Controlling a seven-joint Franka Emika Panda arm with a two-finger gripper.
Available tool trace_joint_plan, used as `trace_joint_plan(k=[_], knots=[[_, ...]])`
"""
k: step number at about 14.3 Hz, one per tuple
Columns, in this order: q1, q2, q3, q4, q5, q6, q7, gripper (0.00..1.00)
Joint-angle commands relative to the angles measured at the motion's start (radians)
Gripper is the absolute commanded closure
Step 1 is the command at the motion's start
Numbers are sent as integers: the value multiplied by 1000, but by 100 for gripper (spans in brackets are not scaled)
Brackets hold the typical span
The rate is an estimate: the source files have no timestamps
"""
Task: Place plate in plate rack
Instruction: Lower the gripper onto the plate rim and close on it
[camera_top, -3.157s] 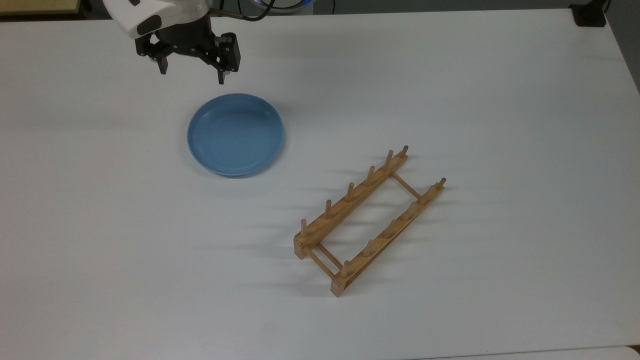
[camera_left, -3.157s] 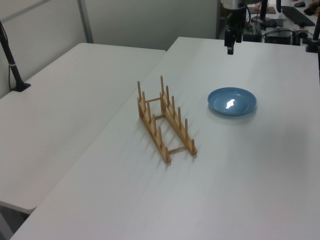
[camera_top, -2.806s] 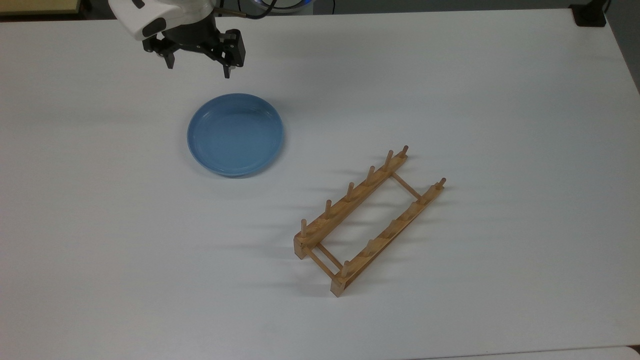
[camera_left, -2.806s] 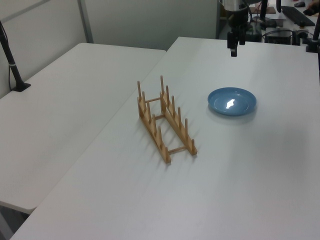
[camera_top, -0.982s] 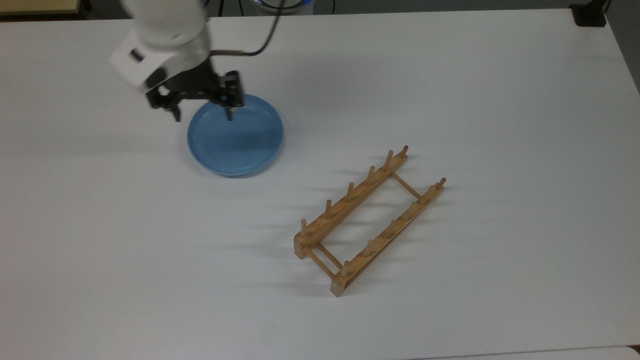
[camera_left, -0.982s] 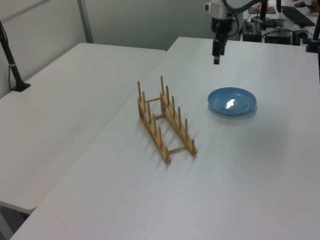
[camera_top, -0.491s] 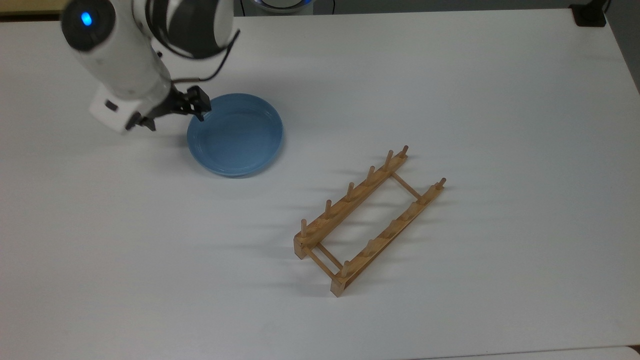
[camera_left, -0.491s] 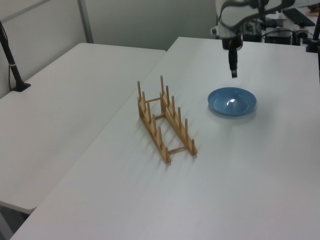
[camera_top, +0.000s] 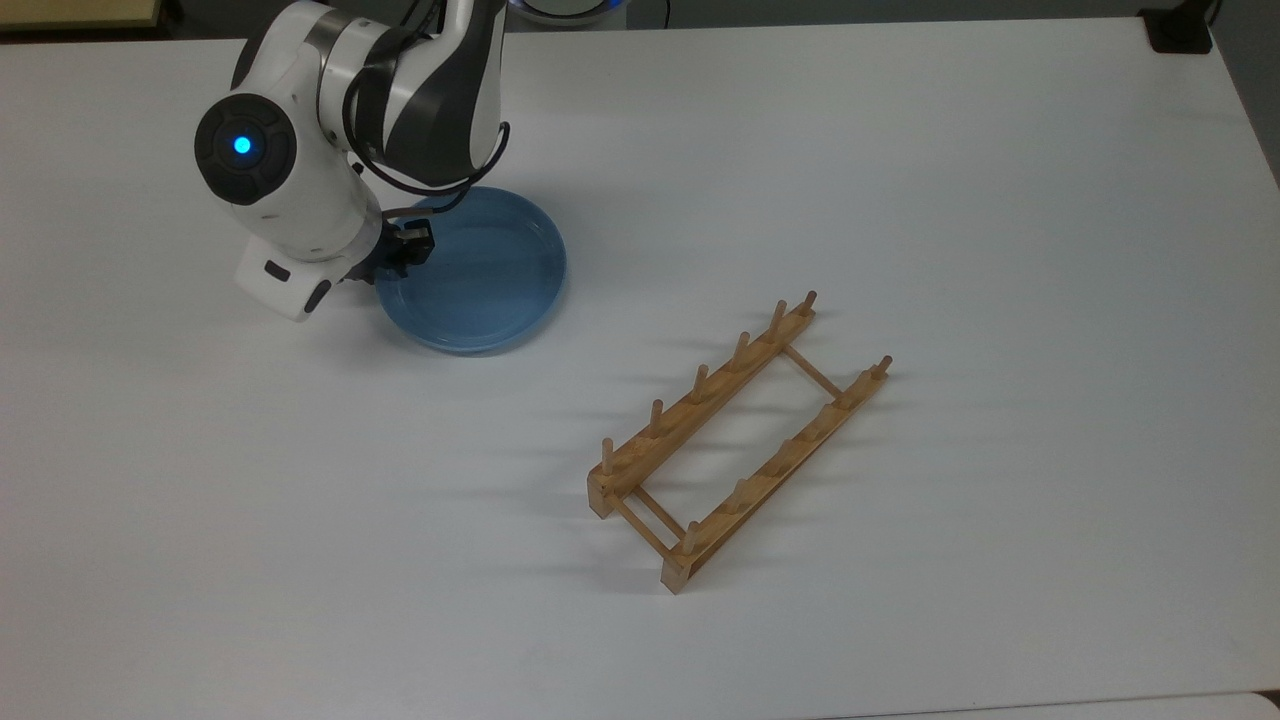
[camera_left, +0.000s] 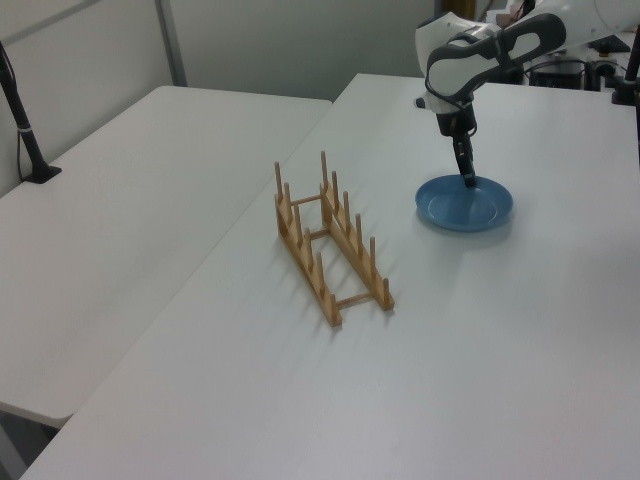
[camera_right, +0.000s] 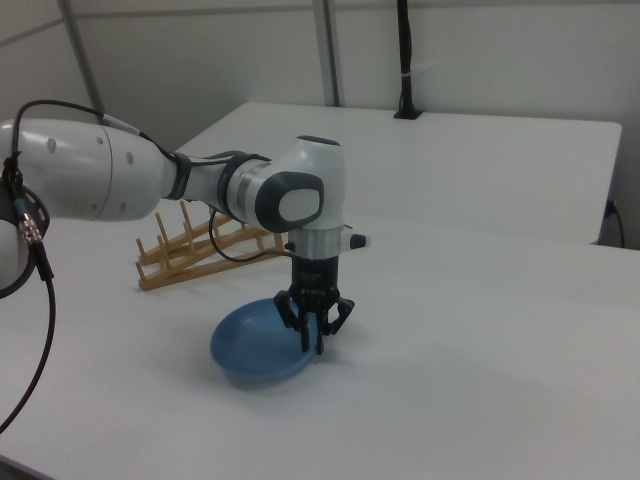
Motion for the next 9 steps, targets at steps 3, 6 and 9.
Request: trace_joint_plan(k=[3,6,9], knots=[[15,-15,-14,-21,10,31,-27,100],[17,-24,-14,-19,8,29,-49,100],[10,-88,-14,-9,7,34,-50,100]])
